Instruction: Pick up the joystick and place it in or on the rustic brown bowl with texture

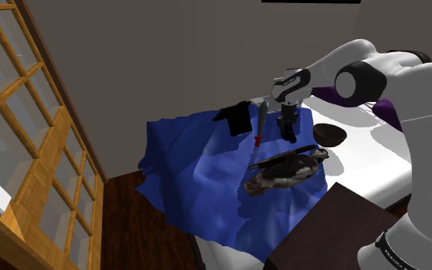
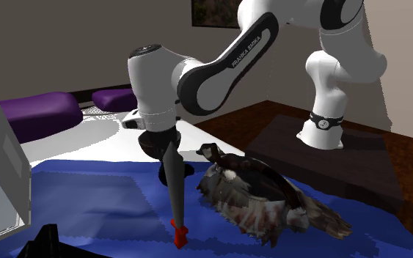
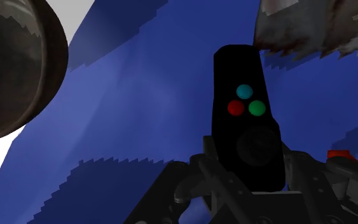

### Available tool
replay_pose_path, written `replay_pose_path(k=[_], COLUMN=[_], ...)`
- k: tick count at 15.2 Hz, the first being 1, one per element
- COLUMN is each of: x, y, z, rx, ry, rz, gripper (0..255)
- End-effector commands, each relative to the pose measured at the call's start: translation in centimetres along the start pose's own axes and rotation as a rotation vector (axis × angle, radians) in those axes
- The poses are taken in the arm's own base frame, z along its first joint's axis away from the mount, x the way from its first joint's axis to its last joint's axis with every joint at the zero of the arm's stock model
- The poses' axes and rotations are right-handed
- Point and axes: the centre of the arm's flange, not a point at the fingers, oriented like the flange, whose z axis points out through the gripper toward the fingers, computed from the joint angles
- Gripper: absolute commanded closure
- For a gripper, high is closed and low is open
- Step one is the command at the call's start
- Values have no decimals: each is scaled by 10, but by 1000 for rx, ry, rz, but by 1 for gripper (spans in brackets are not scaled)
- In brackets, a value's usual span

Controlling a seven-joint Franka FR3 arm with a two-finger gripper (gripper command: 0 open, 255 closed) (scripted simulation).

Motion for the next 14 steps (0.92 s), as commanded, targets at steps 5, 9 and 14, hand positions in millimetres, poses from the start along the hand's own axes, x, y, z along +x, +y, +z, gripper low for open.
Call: replay_pose_path(k=[5, 9, 14], x=[-4, -6, -9], y=[1, 2, 3], z=[-31, -52, -78], rx=[0, 0, 0], ry=[0, 0, 0], rz=[0, 0, 0], gripper=[255, 255, 255])
